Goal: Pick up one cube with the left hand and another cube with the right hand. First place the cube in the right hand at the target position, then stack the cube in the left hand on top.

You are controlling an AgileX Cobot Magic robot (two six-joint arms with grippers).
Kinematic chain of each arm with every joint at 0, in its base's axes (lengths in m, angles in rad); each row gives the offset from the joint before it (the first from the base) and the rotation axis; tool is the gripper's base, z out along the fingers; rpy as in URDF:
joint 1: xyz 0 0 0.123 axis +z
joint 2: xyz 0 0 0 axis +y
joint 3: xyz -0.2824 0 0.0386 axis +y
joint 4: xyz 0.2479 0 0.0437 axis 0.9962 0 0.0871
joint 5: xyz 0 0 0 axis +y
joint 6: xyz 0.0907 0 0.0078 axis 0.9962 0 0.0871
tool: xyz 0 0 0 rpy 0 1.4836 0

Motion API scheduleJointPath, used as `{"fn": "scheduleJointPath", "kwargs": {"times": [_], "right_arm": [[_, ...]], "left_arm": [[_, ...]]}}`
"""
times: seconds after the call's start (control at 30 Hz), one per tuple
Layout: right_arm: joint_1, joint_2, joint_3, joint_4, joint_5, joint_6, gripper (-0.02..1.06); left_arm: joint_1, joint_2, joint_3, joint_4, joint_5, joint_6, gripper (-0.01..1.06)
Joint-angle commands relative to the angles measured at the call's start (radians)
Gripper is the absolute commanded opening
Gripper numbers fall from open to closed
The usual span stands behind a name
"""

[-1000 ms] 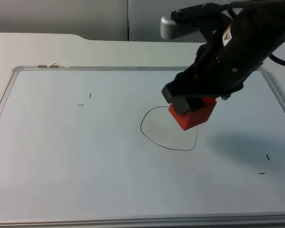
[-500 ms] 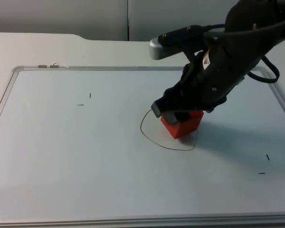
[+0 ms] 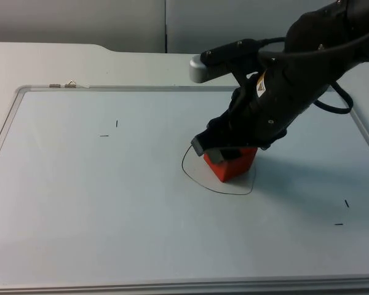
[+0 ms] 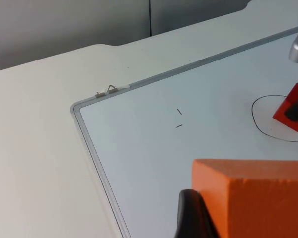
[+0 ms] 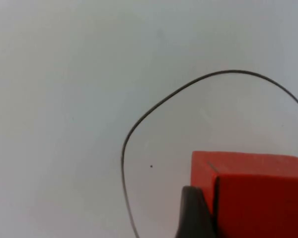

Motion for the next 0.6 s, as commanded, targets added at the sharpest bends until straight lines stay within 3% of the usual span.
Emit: {"fn": "scheduleJointPath", "kwargs": {"times": [0.0,0.3,0.4,0.53,0.57], "right_arm": [[0.004,0.01,-0.007,0.004,-0.008,0.002,0.0],[0.004,0.008,-0.007,0.004,-0.002,0.002,0.0],[0.004,0.002,-0.007,0.009,-0.004,0.002,0.05],[0.004,-0.034,-0.01,0.011,-0.009,0.002,0.44],[0.004,-0.034,-0.01,0.011,-0.009,0.002,0.44]], "left_arm": [[-0.004,-0.005,0.001,0.001,-0.023,-0.007,0.0],[-0.004,-0.005,0.001,0.001,-0.023,-0.007,0.0],[-0.004,-0.005,0.001,-0.001,-0.022,-0.007,0.0],[-0.004,-0.005,0.001,-0.001,-0.022,-0.007,0.0],[-0.004,-0.005,0.001,-0.001,-0.022,-0.007,0.0]]}}
